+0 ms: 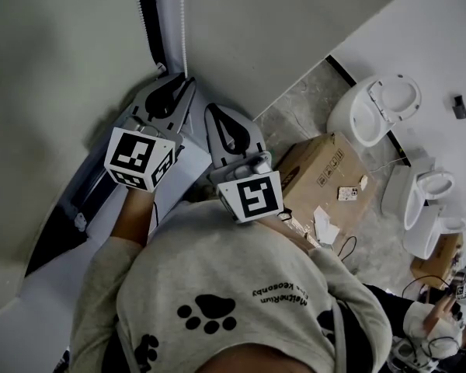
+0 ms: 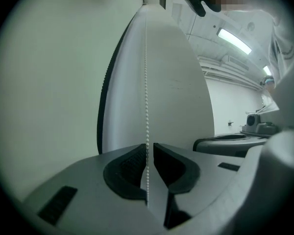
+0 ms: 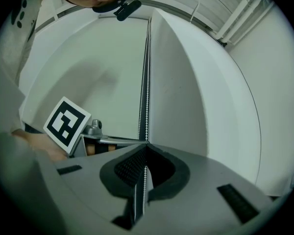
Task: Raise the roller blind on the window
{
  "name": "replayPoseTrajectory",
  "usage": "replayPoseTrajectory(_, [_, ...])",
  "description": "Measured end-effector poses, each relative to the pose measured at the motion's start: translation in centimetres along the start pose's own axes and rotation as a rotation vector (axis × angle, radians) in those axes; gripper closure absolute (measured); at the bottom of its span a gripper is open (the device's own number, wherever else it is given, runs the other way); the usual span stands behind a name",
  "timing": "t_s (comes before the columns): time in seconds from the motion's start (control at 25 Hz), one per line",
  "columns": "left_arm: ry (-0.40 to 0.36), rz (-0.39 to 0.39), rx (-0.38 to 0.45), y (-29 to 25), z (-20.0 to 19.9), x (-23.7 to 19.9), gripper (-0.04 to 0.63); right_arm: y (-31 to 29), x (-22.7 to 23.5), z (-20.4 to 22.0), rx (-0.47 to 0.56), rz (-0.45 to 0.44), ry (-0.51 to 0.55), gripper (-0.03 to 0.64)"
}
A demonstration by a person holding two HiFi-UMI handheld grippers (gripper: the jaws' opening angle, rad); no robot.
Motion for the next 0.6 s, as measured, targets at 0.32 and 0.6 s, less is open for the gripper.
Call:
replayPoseTrajectory(0.32, [0.034,0.070,-0.022,0.12,-0.22,-0.16,0.571,-0.07,-0.29,-0.68,0.002,-0.012,0.000,0.607])
replayPoseTrajectory(0.6, [0.022,0.070,-0.041,0.18,-0.29,0.51,0.571,0.39,-0.09,-0.59,0.002,-0.021,0.001,0.607])
Point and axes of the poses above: the fingertips, and each gripper's own axes: y backward along the fingers, x to its right, z out of its underside, the point moved 7 cm from there along y, backward along the fingers, and after that the axes turned 14 degrees about z, right-handed, at the moved point
